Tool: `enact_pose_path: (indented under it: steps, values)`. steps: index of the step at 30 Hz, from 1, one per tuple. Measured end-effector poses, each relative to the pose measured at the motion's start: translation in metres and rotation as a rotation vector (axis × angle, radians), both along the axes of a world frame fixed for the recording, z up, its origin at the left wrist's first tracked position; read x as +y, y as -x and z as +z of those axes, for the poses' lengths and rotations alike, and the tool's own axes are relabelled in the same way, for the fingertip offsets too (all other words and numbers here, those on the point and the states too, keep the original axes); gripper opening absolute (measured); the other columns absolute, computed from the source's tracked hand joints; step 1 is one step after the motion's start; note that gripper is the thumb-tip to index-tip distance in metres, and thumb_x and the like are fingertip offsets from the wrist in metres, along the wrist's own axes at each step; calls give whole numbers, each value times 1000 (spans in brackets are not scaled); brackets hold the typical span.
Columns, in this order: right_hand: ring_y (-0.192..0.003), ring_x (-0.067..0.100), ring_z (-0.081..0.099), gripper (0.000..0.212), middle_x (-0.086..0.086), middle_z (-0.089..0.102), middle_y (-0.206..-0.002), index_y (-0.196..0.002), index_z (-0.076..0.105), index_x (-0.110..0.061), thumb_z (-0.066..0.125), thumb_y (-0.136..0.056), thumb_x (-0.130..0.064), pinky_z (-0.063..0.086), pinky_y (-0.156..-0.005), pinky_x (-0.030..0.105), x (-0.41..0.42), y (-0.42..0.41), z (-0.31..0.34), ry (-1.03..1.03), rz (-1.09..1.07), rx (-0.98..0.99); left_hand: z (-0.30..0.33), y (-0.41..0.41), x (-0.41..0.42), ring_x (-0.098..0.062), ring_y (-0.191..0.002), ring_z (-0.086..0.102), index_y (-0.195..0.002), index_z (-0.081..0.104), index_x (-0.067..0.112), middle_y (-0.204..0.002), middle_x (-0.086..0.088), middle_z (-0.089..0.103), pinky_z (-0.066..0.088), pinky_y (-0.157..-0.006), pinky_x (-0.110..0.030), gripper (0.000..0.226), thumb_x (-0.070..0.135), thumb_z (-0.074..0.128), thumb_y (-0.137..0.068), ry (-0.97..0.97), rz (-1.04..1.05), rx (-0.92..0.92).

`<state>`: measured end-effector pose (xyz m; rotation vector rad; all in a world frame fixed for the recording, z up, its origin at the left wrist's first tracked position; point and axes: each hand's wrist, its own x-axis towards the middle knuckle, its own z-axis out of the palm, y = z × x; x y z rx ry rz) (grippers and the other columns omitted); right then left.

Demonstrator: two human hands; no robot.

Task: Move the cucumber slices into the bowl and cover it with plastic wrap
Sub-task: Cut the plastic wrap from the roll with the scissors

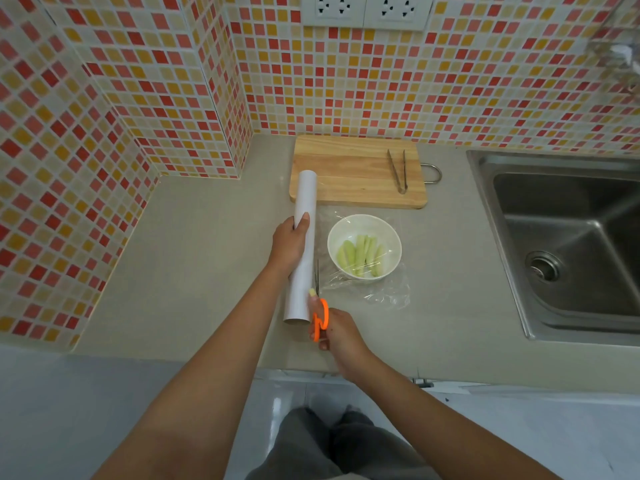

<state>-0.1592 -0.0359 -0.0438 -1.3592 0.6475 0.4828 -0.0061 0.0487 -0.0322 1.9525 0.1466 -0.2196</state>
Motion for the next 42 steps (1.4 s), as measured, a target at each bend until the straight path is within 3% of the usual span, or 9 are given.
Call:
enact_pose_path:
  steps: [4, 10, 18, 22, 36, 42]
  values:
    - [-50, 12, 45, 53, -2, 50, -47, -50, 46, -16, 62, -80, -57, 36, -53, 22, 1, -3, 0, 16, -4, -69, 1, 1, -1, -15, -63, 39, -75, 43, 8, -69, 0, 42, 31, -59, -31, 39, 38, 42, -100, -1, 4, -1]
    - [-51, 12, 44, 51, -1, 52, -51, -55, 49, -16, 62, -80, -59, 34, -54, 23, -1, -6, 1, 20, -16, -86, 3, -1, -1, -13, -58, 36, -64, 33, 16, -65, 2, 38, 28, -54, -29, 43, 36, 43, -100, -33, 24, -16]
    - [-55, 15, 44, 52, 1, 52, -55, -55, 46, -16, 60, -81, -60, 33, -55, 24, -6, -13, 5, 38, -13, -108, 0, 2, -1, -21, -70, 42, -70, 41, 10, -71, -2, 43, 33, -67, -32, 42, 40, 40, -100, -49, 8, 14]
    - [-53, 16, 41, 53, 4, 48, -55, -50, 45, -16, 62, -82, -55, 32, -52, 23, -7, -17, 5, 61, -8, -149, 1, 3, -1, -18, -65, 39, -64, 35, 17, -67, 1, 39, 31, -60, -32, 43, 41, 40, -99, -49, 17, 9]
    - [-52, 13, 43, 53, 2, 50, -54, -49, 46, -17, 62, -82, -55, 32, -53, 23, -7, -35, 11, 63, -32, -131, 2, 4, 0, -14, -59, 38, -64, 37, 17, -65, 2, 41, 30, -60, -32, 42, 40, 40, -100, -29, 16, -3]
    - [-50, 11, 45, 51, -1, 51, -49, -48, 47, -19, 61, -84, -52, 32, -49, 21, -8, -44, 15, 48, -40, -123, 3, 4, 1, -18, -66, 40, -74, 41, 10, -69, 0, 41, 32, -64, -32, 40, 41, 39, -100, -28, 19, 13]
